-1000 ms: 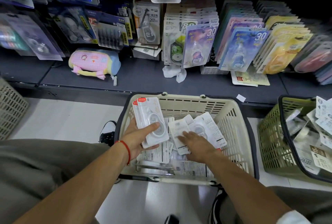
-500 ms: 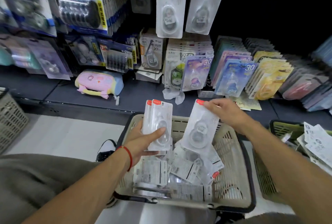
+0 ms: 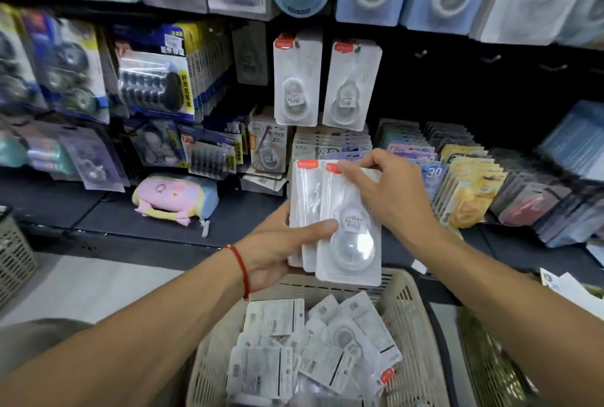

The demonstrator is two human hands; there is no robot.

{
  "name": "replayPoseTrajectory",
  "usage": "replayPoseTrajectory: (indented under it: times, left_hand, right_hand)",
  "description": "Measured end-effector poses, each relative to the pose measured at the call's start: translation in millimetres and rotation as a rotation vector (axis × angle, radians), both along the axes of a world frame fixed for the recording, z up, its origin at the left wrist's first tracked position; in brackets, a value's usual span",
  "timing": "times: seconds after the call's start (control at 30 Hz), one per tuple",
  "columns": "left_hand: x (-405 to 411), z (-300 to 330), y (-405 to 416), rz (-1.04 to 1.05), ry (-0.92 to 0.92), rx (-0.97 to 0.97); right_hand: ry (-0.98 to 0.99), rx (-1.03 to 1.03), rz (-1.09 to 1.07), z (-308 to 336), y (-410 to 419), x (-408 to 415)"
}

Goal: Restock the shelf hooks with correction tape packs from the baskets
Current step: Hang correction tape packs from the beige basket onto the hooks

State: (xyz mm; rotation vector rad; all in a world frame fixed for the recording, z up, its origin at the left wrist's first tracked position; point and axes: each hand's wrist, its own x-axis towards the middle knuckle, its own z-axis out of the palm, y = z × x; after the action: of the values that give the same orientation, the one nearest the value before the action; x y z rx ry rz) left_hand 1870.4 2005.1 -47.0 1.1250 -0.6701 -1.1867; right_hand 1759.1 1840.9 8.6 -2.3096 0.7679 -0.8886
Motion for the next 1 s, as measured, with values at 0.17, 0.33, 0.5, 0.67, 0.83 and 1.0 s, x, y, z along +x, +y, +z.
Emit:
replayPoseTrajectory:
  times: [0.17, 0.33, 0.5, 0.67, 0.83, 1.0]
  left_hand:
    - [21.7, 27.0, -22.5, 0.067, 0.025, -0.064]
    - [49.1, 54.8, -44.9, 0.157, -0.06, -0.131]
    - [60.2, 53.6, -66.3, 0.214, -0.03, -0.196]
    - [77.0, 55.5, -71.3, 0.504, -0.318, -0.224]
    - [89.1, 50.3, -62.3, 0.707, -0.418, -0.213]
    - [92.8, 52.2, -53.4, 0.722, -0.425, -0.223]
  right_hand:
    - [-0.222, 0.303, -0.063, 11.9, -19.5, 9.6]
    - [-0.131, 0.567, 0.286, -5.9, -21.5, 2.0]
    - [-0.321, 0.604, 0.358, -11.4, -24.4, 13.9]
    - [-0.446, 0.499, 0.176, -5.8, -31.1, 32.2]
    - [-0.502, 0.418, 0.143, 8.0, -40.2, 52.3]
    - [-0.49, 0.503, 0.133, 23.7, -52.3, 66.3]
